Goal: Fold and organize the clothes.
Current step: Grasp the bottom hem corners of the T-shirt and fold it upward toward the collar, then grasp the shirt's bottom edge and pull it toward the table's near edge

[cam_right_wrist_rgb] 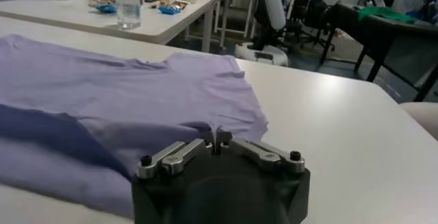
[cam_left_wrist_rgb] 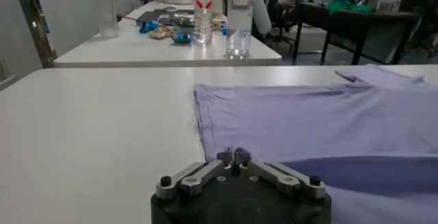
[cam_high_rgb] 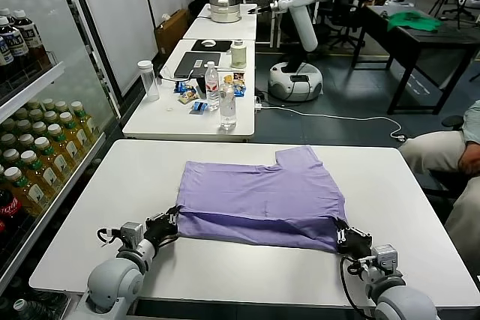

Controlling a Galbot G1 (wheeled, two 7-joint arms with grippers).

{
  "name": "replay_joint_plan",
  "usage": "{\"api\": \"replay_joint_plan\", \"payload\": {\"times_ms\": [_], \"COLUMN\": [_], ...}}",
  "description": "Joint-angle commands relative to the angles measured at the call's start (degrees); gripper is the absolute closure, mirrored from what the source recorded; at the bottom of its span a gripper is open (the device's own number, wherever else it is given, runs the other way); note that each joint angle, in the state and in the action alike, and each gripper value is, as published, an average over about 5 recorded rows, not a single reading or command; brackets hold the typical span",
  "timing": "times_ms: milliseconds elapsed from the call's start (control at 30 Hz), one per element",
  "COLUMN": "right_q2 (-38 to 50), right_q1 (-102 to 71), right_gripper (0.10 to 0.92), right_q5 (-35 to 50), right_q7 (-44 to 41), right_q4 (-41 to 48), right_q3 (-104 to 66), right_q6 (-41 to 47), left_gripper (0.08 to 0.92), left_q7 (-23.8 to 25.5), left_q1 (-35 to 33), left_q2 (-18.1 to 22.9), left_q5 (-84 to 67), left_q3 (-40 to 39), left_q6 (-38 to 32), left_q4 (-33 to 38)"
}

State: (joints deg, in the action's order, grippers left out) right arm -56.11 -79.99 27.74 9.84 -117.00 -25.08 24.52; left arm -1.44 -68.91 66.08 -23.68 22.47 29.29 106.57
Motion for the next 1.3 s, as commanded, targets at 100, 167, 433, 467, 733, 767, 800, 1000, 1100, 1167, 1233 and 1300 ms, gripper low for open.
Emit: {"api": "replay_joint_plan", "payload": {"times_ms": [100, 167, 433, 467, 733, 767, 800, 1000, 1100, 1167, 1233, 1300], "right_q2": [0.6, 1.3, 1.2, 0.9, -0.6, -0.6, -0.7, -1.4, -1.4, -1.4, -1.4, -1.6], "right_q1": [-1.3, -3.7, -13.0, -13.3, -11.8, -11.6, -11.3, -10.1, -9.7, -9.5, -9.2, -8.8], "right_gripper": [0.602, 0.541, 0.307, 0.282, 0.203, 0.203, 0.203, 0.293, 0.379, 0.439, 0.500, 0.551], "right_q5": [0.9, 2.2, 4.2, 3.7, 1.4, 1.5, 1.7, 2.6, 2.9, 3.3, 3.8, 4.2], "right_q7": [0.1, 0.1, 0.5, 0.5, -0.8, -1.0, -1.2, -1.5, -1.5, -1.4, -1.4, -1.3], "right_q4": [-1.4, -3.3, -8.2, -7.8, -2.3, -1.8, -1.3, -0.2, -0.1, 0.2, 0.7, 1.2], "right_q3": [-4.5, -7.2, -10.5, -9.7, -7.1, -7.0, -6.7, -4.4, -3.9, -3.6, -3.2, -2.7], "right_q6": [1.5, 2.4, 3.6, 3.4, 0.3, -0.3, -0.6, -1.2, -1.3, -1.3, -1.3, -1.3], "left_gripper": [0.658, 0.597, 0.364, 0.338, 0.182, 0.180, 0.179, 0.259, 0.345, 0.406, 0.467, 0.519], "left_q7": [-0.2, -1.1, -4.9, -5.3, -7.2, -7.2, -7.2, -7.0, -7.0, -7.0, -7.0, -7.0], "left_q1": [-3.6, -5.3, -10.9, -11.2, -10.6, -10.7, -10.9, -10.6, -10.4, -10.4, -10.4, -10.3], "left_q2": [-3.3, -4.1, -2.8, -2.3, 0.5, 0.5, 0.4, 0.6, 0.7, 0.7, 0.8, 1.0], "left_q5": [-1.7, -4.9, -10.9, -9.7, -3.5, -3.5, -3.5, -3.5, -3.5, -3.2, -2.9, -2.8], "left_q3": [4.5, 7.2, 8.5, 7.4, 3.2, 3.3, 3.3, 2.9, 2.9, 2.9, 2.8, 2.7], "left_q6": [-0.8, -0.3, 3.8, 3.9, 4.0, 4.0, 4.0, 4.0, 4.0, 4.0, 4.0, 4.0], "left_q4": [3.7, 5.9, 12.4, 12.0, 7.3, 7.1, 7.1, 6.1, 5.7, 5.6, 5.4, 5.5]}}
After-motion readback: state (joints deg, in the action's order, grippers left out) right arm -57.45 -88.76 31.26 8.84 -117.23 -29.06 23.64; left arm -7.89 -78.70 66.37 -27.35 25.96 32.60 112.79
